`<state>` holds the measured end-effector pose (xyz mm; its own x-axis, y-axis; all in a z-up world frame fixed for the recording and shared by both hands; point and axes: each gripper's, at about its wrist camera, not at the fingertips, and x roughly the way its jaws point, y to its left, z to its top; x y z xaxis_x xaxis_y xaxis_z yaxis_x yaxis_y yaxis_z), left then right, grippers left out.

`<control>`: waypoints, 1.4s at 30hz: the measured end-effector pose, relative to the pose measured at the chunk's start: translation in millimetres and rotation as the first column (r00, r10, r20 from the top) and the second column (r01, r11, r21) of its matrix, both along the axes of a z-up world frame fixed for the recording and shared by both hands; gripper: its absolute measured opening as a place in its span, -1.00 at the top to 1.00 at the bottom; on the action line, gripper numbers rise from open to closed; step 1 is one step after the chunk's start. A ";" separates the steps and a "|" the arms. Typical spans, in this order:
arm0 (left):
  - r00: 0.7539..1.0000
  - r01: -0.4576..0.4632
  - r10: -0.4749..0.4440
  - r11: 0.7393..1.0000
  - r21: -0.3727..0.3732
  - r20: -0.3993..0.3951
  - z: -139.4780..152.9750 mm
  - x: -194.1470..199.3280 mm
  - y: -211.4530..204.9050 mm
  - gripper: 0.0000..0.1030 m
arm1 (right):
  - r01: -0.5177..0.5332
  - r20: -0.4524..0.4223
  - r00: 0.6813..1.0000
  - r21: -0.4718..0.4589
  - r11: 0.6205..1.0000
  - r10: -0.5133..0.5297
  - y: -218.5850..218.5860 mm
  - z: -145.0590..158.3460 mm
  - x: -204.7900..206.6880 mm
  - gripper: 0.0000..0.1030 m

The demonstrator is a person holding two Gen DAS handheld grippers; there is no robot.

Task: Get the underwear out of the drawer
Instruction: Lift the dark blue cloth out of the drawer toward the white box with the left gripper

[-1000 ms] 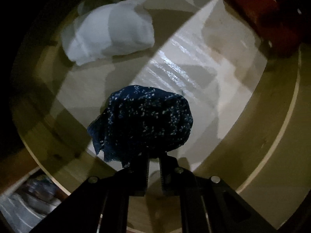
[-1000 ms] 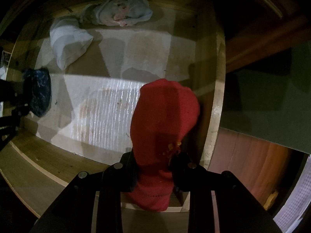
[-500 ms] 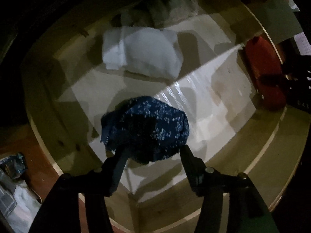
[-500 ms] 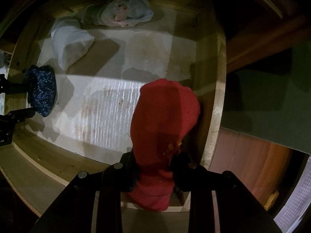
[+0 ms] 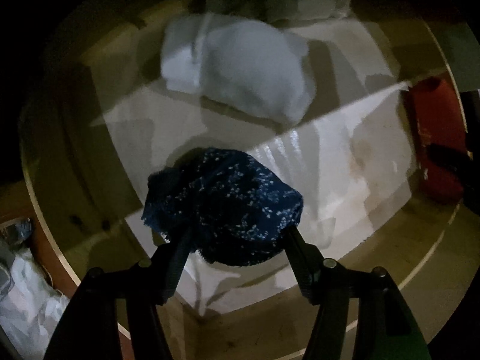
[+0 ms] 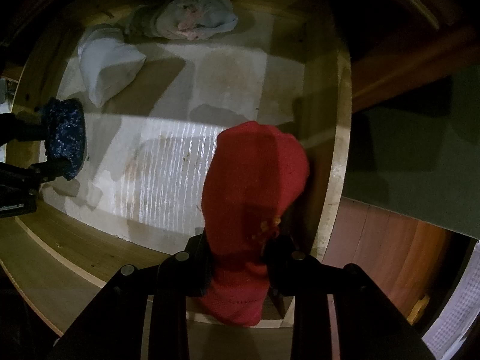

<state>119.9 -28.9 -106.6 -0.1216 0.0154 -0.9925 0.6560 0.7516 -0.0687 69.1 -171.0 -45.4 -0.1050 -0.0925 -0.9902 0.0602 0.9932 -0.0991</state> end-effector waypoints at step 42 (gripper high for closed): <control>0.980 -0.123 0.124 0.992 -0.019 0.157 58.5 -56.1 3.0 0.54 | 0.011 0.076 0.997 0.065 0.998 -0.016 3.6 15.6 -5.2 0.54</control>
